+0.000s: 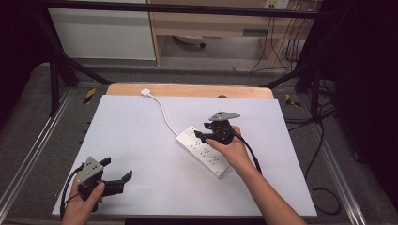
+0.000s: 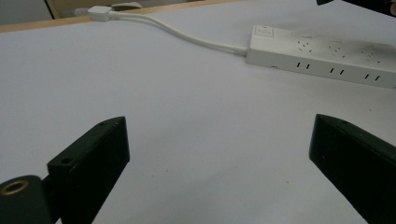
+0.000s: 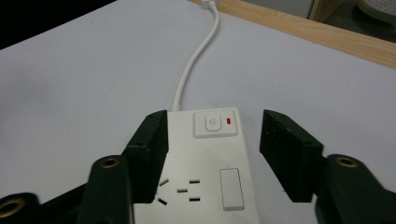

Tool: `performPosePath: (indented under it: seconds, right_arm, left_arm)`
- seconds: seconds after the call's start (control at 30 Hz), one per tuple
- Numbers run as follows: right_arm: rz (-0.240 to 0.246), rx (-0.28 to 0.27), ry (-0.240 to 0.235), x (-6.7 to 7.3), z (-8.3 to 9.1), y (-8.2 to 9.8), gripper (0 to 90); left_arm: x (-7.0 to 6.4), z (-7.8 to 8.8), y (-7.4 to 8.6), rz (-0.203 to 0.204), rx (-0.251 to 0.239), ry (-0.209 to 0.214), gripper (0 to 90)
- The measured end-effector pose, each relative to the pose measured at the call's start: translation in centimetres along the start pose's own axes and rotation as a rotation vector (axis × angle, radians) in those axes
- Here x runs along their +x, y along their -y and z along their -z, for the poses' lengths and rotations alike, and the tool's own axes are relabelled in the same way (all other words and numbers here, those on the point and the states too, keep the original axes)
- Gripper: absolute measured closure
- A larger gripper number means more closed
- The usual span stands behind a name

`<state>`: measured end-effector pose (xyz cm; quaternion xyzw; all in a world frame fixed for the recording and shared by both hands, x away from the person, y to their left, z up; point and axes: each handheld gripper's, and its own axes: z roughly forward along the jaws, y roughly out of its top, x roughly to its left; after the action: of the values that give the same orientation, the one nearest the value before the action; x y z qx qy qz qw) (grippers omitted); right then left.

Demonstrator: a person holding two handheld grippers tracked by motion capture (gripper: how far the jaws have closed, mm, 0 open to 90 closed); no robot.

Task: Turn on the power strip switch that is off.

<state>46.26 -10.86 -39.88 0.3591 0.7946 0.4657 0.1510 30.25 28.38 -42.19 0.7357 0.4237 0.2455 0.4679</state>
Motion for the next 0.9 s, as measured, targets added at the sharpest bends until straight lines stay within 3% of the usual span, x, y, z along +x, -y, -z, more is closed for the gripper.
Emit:
performPosePath:
  seconds: [0.27,0.5,0.9]
  right_arm:
    - [-0.008,-0.012,-0.01,0.0,1.2,-0.5,26.9]
    - [-0.008,0.003,0.01,0.3,1.8,-0.6,9.9]
    - [-0.015,-0.047,0.018,0.4,3.7,-1.2,6.4]
  left_arm:
    - [0.0,0.0,0.0,-0.002,0.002,0.0,5.2]
    - [0.0,-0.1,0.0,0.001,0.006,0.004,5.2]
    - [-0.1,-0.2,0.0,0.001,0.004,0.02,5.2]
